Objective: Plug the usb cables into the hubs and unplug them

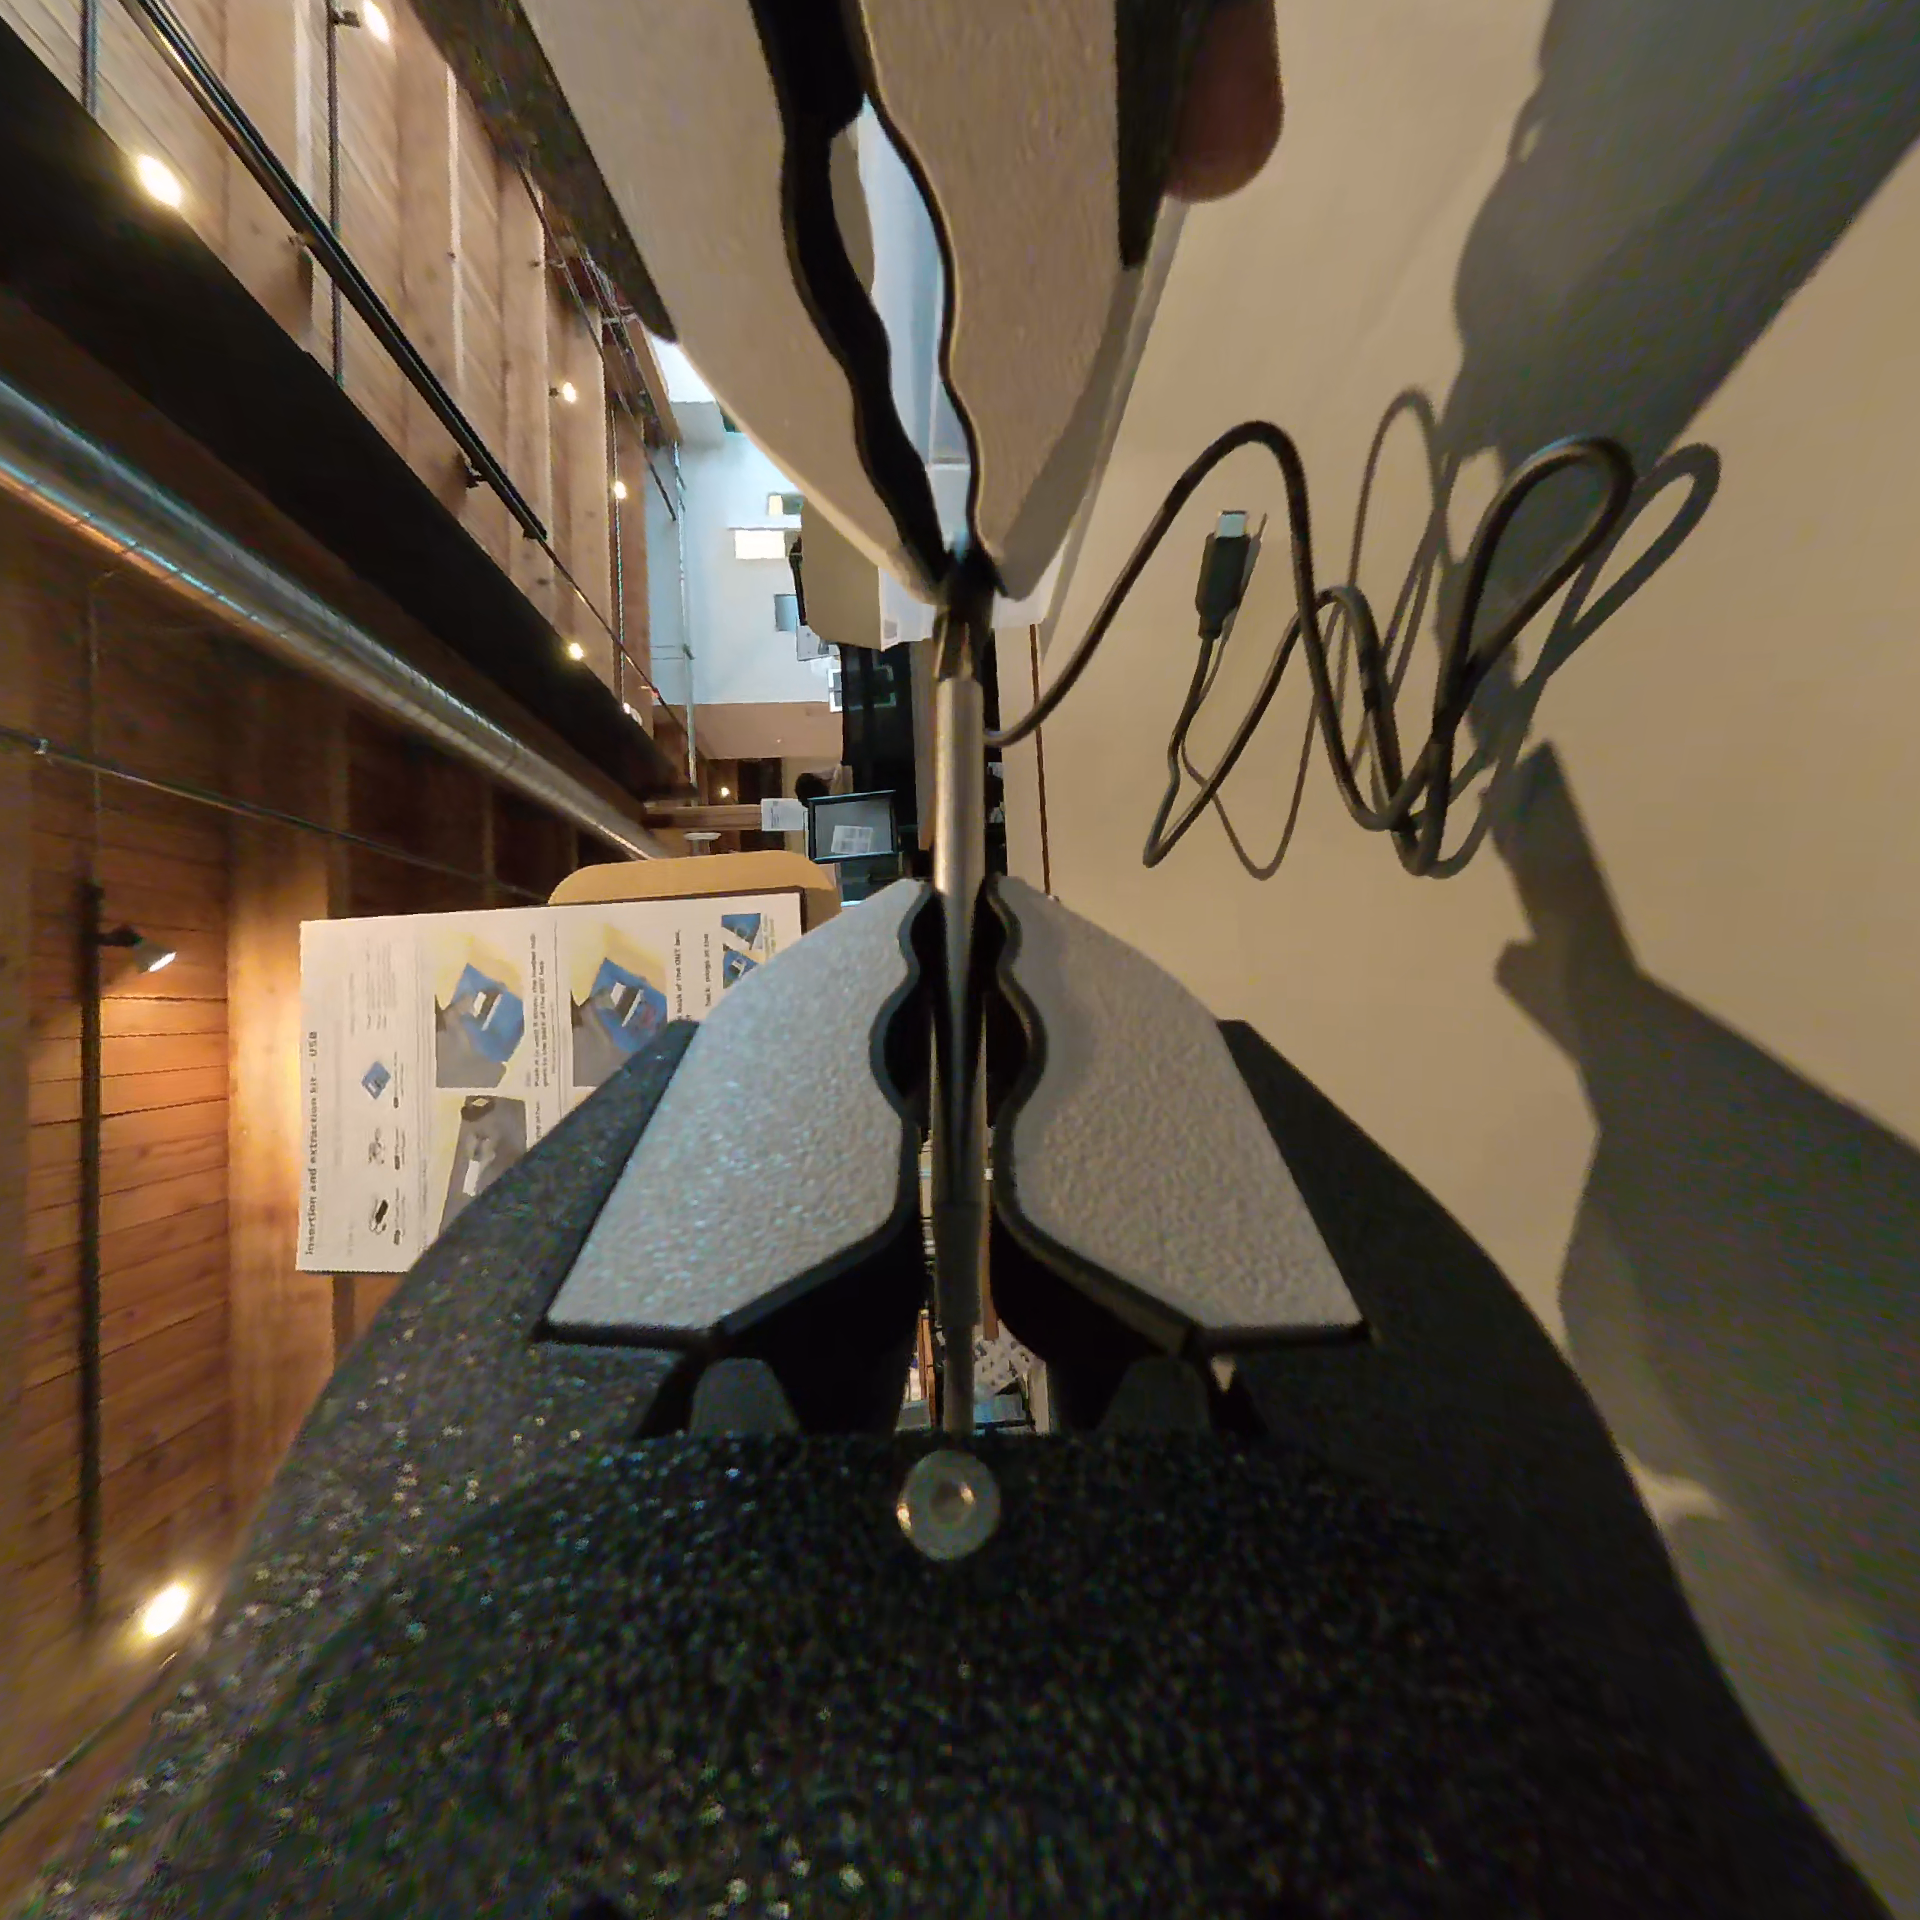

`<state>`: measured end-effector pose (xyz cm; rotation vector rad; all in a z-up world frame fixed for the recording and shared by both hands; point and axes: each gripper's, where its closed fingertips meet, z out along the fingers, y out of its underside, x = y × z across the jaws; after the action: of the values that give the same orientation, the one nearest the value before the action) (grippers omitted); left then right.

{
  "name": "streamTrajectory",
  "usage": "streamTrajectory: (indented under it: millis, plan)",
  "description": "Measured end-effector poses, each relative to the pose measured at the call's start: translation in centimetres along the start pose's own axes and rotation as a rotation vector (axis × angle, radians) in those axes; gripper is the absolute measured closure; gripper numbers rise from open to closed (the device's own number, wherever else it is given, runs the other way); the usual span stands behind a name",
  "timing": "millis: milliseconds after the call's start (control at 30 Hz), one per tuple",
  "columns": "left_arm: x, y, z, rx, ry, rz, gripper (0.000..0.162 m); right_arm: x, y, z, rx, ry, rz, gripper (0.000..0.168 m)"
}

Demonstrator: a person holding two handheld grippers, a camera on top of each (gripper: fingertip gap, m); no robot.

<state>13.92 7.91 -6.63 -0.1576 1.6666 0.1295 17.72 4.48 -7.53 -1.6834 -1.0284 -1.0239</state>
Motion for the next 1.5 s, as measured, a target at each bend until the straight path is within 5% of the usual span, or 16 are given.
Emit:
streamTrajectory:
  millis: [1500]
  plan:
    - [0.0,-0.7,-0.8,0.128,0.020,-0.045,0.155,0.3,-1.0,-1.2,0.102,0.038,-0.079,0.159]
